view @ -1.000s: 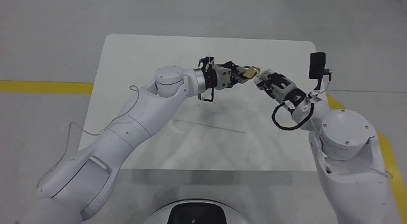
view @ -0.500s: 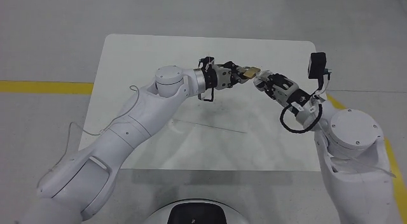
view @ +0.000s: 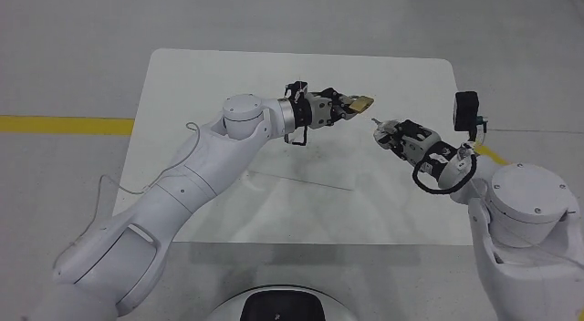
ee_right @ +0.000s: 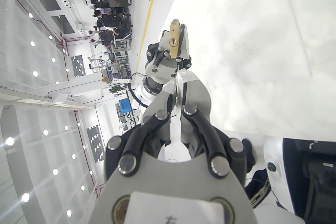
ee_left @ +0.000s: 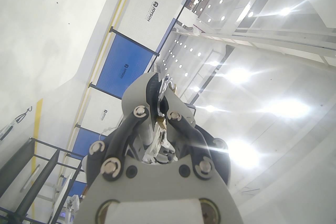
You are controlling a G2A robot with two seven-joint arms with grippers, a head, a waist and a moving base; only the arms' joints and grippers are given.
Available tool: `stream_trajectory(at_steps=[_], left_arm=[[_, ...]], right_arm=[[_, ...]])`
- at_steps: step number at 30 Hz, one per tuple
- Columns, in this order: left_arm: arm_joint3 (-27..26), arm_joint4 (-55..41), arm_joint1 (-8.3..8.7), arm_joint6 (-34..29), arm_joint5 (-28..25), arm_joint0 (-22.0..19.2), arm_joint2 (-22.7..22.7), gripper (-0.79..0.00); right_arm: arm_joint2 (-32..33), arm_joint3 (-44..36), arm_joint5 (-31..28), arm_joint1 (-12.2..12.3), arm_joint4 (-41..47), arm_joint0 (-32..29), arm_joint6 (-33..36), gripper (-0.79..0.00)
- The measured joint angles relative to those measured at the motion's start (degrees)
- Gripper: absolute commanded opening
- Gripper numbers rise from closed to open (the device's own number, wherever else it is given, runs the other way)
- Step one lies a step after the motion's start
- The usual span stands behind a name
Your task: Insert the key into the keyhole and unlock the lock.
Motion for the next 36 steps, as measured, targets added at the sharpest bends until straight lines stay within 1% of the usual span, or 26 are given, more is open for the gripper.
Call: stream_trajectory(at_steps=[5, 10, 14, 21, 29, 36], left_arm=[[0.0, 0.0, 0.0, 0.0, 0.0, 0.0, 0.0, -0.785], [-0.35, 0.14, 0.02, 0.12, -0.13, 0.37, -0.08, -0.785], [-1.82, 1.76, 0.4, -0.41, 0.18, 1.85, -1.07, -0.785], [-2.9, 3.78, 0.79, -2.24, 1.02, 3.04, -2.53, -0.785], [-3.94, 5.84, 0.76, -3.5, 1.6, 3.75, -3.26, -0.785], [-4.04, 5.8, 0.73, -4.04, 1.88, 4.19, -4.74, -0.785]], right_arm=[[-1.87, 0.56, -0.09, 0.37, 0.26, 1.13, -1.18, -0.785], [-3.2, 0.71, -0.08, 0.54, 1.29, 1.47, -4.31, -0.785], [-3.38, 0.68, -0.08, 0.64, 4.14, 1.43, -5.8, -0.785], [-3.06, 0.38, -0.08, 0.98, 7.77, 0.83, -9.55, -0.785], [-4.02, 1.43, -0.08, 1.78, 10.52, 1.47, -12.3, -0.785], [-4.61, 2.3, -0.08, 2.59, 12.98, 1.98, -14.06, -0.785]])
